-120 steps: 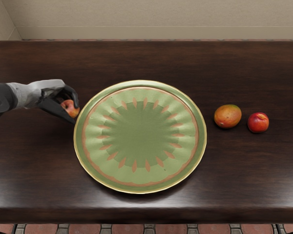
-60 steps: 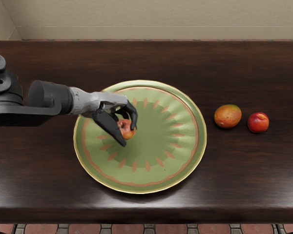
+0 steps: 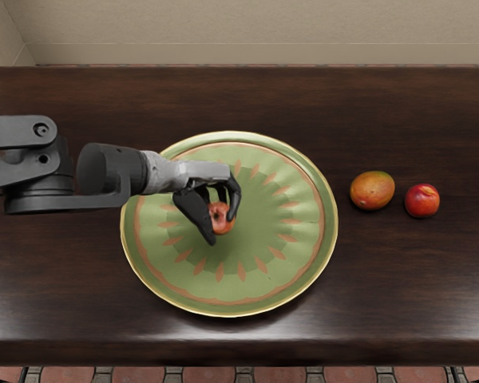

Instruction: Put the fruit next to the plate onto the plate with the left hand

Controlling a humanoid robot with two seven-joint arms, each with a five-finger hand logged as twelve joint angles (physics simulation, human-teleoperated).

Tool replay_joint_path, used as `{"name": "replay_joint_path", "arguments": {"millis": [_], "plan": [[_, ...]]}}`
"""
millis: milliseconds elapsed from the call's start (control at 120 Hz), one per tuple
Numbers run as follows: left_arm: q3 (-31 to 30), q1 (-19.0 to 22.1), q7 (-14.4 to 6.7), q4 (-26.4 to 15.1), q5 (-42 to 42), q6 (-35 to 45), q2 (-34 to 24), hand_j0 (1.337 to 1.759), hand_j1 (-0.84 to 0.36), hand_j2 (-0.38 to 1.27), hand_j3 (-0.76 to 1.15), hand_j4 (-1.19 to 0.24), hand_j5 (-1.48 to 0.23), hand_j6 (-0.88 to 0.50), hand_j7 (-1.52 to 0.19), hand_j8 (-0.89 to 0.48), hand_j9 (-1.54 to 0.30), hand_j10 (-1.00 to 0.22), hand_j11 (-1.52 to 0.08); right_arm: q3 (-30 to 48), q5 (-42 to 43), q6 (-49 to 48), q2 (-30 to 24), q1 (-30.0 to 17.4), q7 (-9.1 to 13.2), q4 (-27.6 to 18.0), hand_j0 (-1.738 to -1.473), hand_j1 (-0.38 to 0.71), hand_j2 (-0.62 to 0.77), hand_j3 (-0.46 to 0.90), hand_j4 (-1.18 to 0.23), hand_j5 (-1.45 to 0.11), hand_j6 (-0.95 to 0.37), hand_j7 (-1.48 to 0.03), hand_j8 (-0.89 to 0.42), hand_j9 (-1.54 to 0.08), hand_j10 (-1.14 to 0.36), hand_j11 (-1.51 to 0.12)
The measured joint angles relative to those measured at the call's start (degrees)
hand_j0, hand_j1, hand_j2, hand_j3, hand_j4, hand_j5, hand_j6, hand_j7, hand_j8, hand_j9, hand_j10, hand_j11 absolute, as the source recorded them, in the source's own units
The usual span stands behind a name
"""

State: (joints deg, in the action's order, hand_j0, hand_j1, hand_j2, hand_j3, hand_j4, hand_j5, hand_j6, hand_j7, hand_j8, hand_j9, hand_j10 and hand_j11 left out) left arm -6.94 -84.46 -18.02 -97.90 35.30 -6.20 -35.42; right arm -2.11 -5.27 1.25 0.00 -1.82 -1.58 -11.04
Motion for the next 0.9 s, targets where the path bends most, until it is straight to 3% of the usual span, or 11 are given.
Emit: {"name": "replay_joint_path", "arguments": {"millis": [117, 225, 358, 450, 608, 800, 900], "plan": [[0.0, 0.0, 0.01, 0.01, -0.12, 0.86, 0.31, 1.651, -0.36, 0.42, 0.0, -0.8, -1.15, -0.37, -1.08, -0.35, -1.12, -0.89, -1.12, 0.0, 0.0, 0.0, 0.0, 0.02, 0.0, 0.01, -1.658, -0.31, -0.01, 0.0, -0.03, -0.04, -0.03, -0.04, -0.03, -0.04, -0.03, -0.04], [0.0, 0.08, 0.05, 0.01, -0.1, 1.64, 0.44, 1.654, -0.33, 0.3, 0.0, -0.73, -0.99, -0.44, -0.94, -0.41, -0.97, -0.94, -0.97, 0.0, 0.0, -0.01, 0.0, -0.01, 0.0, 0.0, -1.658, -0.31, -0.01, 0.0, -0.03, -0.04, -0.03, -0.04, -0.03, -0.04, -0.03, -0.04], [0.0, 0.17, 0.08, 0.02, -0.07, 1.93, 0.48, 1.656, -0.27, 0.2, 0.0, -0.6, -0.8, -0.44, -0.77, -0.4, -0.79, -0.9, -0.79, -0.01, 0.0, -0.01, 0.0, -0.01, 0.0, -0.01, -1.658, -0.31, -0.01, 0.0, -0.03, -0.04, -0.03, -0.04, -0.03, -0.04, -0.03, -0.04], [0.03, 0.09, 0.09, 0.01, -1.13, 1.82, 0.44, 1.657, -0.18, 0.15, 0.0, -0.5, -0.66, -0.39, -0.64, -0.36, -0.65, -0.7, -0.65, -0.01, 0.0, -0.01, 0.0, 0.0, 0.0, 0.0, -1.658, -0.31, -0.01, 0.0, -0.03, -0.04, -0.03, -0.04, -0.03, -0.04, -0.03, -0.04], [0.48, 0.0, 0.15, 0.05, -3.77, 1.28, -0.51, 1.657, -0.06, 0.1, 0.0, -0.36, -0.48, -0.31, -0.47, -0.29, -0.48, -0.48, -0.48, -0.01, 0.0, 0.0, 0.0, 0.0, 0.0, 0.0, -1.658, -0.31, -0.01, 0.0, -0.03, -0.04, -0.03, -0.04, -0.03, -0.04, -0.03, -0.04], [4.18, 1.54, 0.34, 0.4, -13.59, -7.14, -8.11, 1.658, 0.01, 0.07, 0.0, -0.3, -0.39, -0.27, -0.38, -0.27, -0.39, -0.34, -0.39, -0.01, 0.0, 0.01, 0.0, 0.0, 0.0, -0.01, -1.658, -0.31, -0.01, 0.0, -0.03, -0.04, -0.03, -0.04, -0.03, -0.04, -0.03, -0.04], [7.04, 4.5, 0.4, 0.63, -20.27, -14.36, -13.63, 1.658, 0.02, 0.06, 0.0, -0.28, -0.37, -0.27, -0.36, -0.26, -0.36, -0.31, -0.36, 0.0, 0.0, 0.0, 0.0, -0.01, 0.0, 0.02, -1.658, -0.31, -0.01, 0.0, -0.03, -0.04, -0.03, -0.04, -0.03, -0.04, -0.03, -0.04]]}}
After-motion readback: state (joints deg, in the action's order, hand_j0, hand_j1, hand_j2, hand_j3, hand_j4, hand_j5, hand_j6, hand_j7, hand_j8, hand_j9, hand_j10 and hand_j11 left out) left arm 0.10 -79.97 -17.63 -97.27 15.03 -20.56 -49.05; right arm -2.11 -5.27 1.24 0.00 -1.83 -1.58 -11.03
